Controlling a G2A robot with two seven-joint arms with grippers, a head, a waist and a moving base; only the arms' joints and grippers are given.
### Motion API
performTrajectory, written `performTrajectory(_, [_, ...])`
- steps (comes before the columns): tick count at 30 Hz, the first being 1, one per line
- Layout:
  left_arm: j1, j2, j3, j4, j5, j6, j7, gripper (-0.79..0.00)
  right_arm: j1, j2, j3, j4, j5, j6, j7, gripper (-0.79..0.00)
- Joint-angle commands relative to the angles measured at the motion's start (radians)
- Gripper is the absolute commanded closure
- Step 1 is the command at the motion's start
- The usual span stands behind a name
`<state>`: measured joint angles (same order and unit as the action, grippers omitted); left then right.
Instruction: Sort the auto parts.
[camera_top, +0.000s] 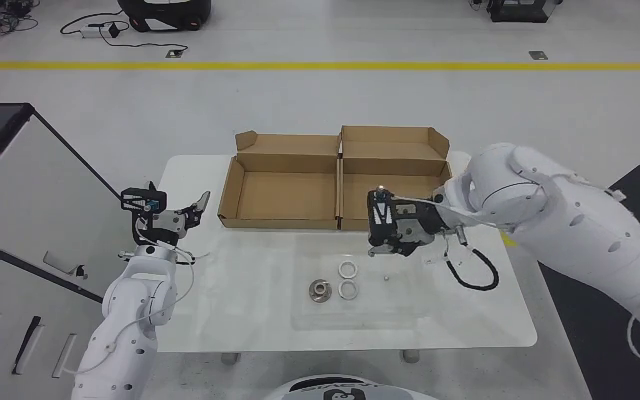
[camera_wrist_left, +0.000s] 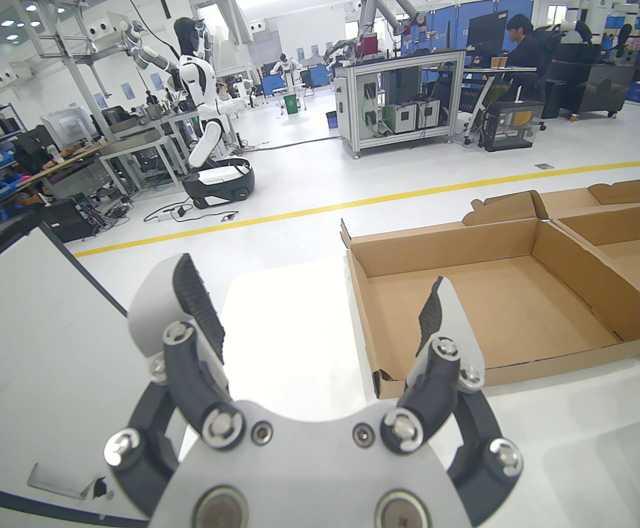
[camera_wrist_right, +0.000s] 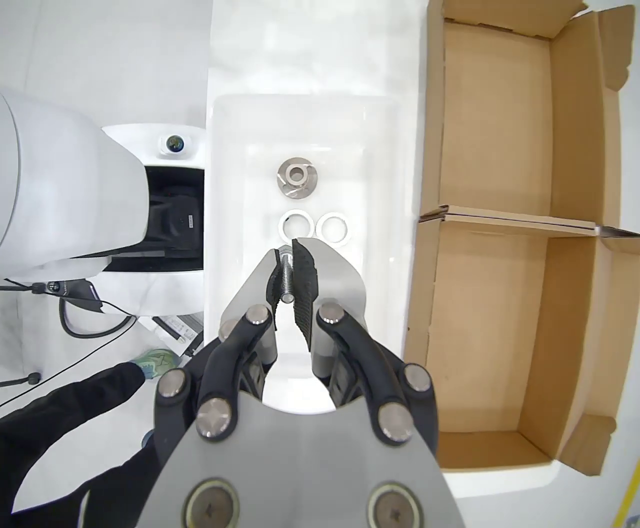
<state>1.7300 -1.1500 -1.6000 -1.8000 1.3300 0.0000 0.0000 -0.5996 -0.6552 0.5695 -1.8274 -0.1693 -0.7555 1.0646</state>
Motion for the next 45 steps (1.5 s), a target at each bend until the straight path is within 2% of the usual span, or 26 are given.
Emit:
performTrajectory(1, [0.000, 0.000, 0.000, 0.000, 0.000, 0.000, 0.000, -0.785, -0.004, 0.010, 0.021, 0.017, -0.001, -0.026, -0.026, 0.000])
performTrajectory(15, [0.000, 0.000, 0.000, 0.000, 0.000, 0.000, 0.000, -0.785, -0.024, 0.062, 0.076, 0.070, 0.098, -0.257, -0.257, 0.000])
performTrajectory(30, [0.000, 0.000, 0.000, 0.000, 0.000, 0.000, 0.000, -0.785, -0.045, 0.111, 0.183, 0.019, 0.367, -0.257, -0.257, 0.000])
performTrajectory(38, [0.000, 0.000, 0.000, 0.000, 0.000, 0.000, 0.000, -0.785, -0.069, 0.099, 0.250, -0.034, 0.567, -0.257, -0.257, 0.000])
performTrajectory(45, [0.000, 0.000, 0.000, 0.000, 0.000, 0.000, 0.000, -0.785, -0.081, 0.064, 0.297, -0.032, 0.673, -0.257, -0.257, 0.000])
